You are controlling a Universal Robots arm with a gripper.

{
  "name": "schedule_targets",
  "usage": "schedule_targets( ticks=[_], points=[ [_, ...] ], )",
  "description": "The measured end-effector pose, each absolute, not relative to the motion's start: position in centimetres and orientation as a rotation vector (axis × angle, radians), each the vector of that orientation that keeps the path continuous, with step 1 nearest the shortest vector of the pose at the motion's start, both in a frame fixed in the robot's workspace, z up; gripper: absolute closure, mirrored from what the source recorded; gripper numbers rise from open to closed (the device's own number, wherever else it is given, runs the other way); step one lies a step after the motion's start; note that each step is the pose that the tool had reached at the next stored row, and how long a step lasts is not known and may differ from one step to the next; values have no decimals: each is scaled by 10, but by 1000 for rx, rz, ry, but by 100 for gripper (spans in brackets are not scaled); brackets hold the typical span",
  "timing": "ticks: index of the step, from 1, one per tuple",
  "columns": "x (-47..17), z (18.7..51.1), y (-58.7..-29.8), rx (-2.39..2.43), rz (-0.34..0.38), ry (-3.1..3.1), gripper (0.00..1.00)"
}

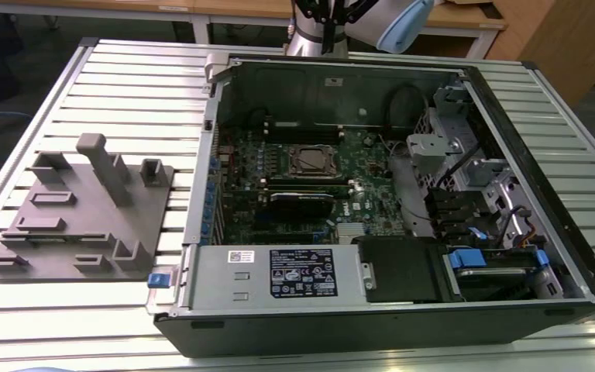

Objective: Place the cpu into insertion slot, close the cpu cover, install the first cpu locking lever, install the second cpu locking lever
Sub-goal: 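Install the first cpu locking lever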

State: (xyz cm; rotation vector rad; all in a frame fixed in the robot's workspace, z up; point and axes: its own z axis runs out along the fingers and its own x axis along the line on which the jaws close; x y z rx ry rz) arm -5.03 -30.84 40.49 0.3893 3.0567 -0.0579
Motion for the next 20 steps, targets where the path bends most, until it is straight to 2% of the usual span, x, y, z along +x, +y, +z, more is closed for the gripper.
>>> schedule_targets(
  ticks=[20],
  points=[
    [-50, 399, -308, 389, -58, 3057, 90]
  ],
)
